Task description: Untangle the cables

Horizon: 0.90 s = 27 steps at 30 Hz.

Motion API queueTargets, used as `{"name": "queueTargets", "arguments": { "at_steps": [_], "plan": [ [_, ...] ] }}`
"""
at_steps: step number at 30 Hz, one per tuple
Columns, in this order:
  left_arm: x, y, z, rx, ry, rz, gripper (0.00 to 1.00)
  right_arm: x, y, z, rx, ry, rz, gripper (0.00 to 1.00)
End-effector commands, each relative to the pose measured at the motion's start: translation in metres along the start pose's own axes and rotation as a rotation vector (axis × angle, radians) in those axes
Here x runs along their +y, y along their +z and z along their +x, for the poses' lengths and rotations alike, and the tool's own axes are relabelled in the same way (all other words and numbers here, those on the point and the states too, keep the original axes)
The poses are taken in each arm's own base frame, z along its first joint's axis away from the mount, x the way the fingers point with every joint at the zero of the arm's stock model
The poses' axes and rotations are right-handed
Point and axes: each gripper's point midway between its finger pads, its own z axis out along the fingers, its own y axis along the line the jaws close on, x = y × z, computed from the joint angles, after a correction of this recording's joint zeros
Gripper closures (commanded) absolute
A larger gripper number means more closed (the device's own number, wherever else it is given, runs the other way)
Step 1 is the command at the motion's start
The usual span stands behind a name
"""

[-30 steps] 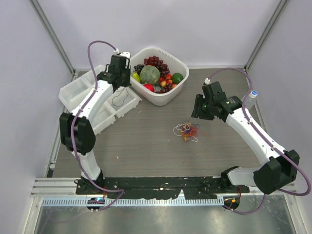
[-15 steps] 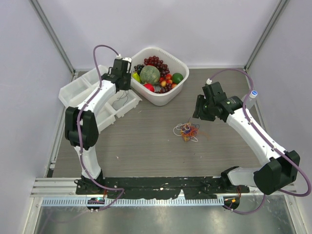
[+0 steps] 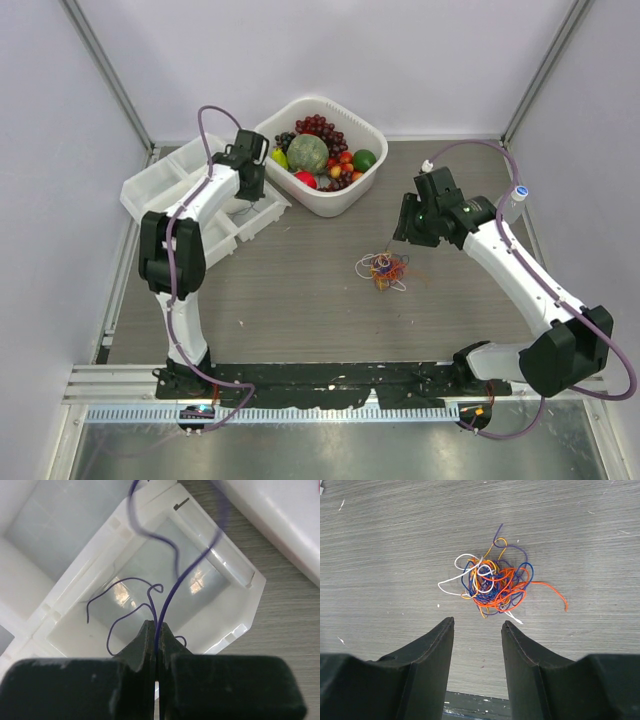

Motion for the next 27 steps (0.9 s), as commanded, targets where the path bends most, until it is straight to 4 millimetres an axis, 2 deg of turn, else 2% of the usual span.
{"name": "queueTargets", "arguments": {
  "at_steps": [1, 4, 7, 9, 14, 15, 18, 20, 22, 27],
  "plan": [
    [0.004, -0.014, 0.002, 0.038, -0.036, -0.007, 1.0, 0.01, -0.003, -0.014, -0.027, 0.005, -0.033, 0.52],
    [-0.001, -0.018, 0.023, 0.031, -0.053, 0.039, 1.0, 0.004, -0.004, -0.01, -0.045, 0.009, -0.024, 0.52],
    [0.001, -0.022, 0.018, -0.033, -0.068, 0.051, 1.0, 0.004, -0.001, -0.006, -0.045, 0.027, -0.036, 0.51],
    [0.003, -0.02, 0.012, -0.023, -0.083, 0.054, 1.0, 0.006, 0.003, -0.006, -0.033, 0.022, -0.043, 0.52],
    [0.011, -0.007, 0.017, 0.073, -0.108, 0.015, 1.0, 0.003, 0.002, -0.004, -0.026, 0.024, -0.029, 0.52],
    [0.013, -0.008, 0.016, 0.072, -0.103, 0.009, 0.96, 0.001, 0.002, -0.003, -0.03, 0.026, -0.025, 0.51],
    [0.015, -0.019, 0.01, 0.033, -0.097, 0.01, 0.64, -0.002, 0.009, 0.001, -0.017, 0.032, -0.014, 0.51],
    [0.014, -0.032, 0.009, 0.013, -0.102, 0.033, 0.49, -0.004, 0.016, 0.003, 0.011, 0.037, -0.004, 0.51],
    [0.011, -0.044, 0.008, 0.002, -0.121, 0.058, 0.41, -0.004, 0.021, 0.007, 0.046, 0.036, 0.004, 0.51],
    [0.011, -0.079, 0.009, -0.047, -0.146, 0.095, 0.33, -0.019, 0.035, 0.009, 0.079, 0.036, 0.044, 0.5]
  ]
}}
